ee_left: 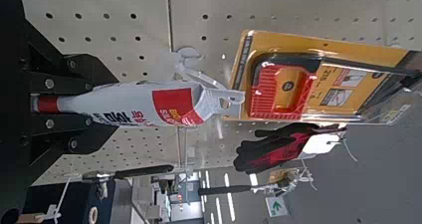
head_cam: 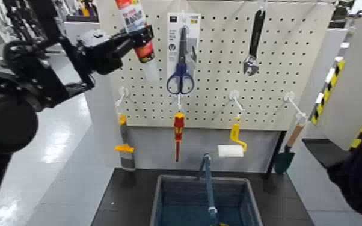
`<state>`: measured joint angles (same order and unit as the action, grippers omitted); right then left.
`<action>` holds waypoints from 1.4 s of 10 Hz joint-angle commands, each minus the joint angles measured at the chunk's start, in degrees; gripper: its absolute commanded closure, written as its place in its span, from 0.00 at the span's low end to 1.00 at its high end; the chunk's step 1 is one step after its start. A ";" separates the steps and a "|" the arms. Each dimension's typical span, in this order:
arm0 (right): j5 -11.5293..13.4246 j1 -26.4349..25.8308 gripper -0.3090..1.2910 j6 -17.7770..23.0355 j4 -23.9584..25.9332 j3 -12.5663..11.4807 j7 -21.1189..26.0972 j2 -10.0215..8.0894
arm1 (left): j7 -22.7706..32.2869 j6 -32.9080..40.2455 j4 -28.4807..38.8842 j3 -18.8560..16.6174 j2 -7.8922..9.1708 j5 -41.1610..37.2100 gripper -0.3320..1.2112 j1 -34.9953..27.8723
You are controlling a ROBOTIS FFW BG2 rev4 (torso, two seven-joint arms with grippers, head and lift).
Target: Put the red glue tube into the crate.
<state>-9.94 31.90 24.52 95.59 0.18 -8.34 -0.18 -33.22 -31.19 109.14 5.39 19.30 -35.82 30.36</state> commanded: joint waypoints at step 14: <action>-0.44 -0.35 0.30 0.61 -0.58 0.26 -0.54 6.68 | -5.01 -2.56 -14.65 10.78 -6.56 -2.76 0.95 -11.55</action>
<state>-10.37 31.55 25.14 95.01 0.46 -8.88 -0.18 -38.10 -33.42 94.95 16.55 13.12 -39.61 19.25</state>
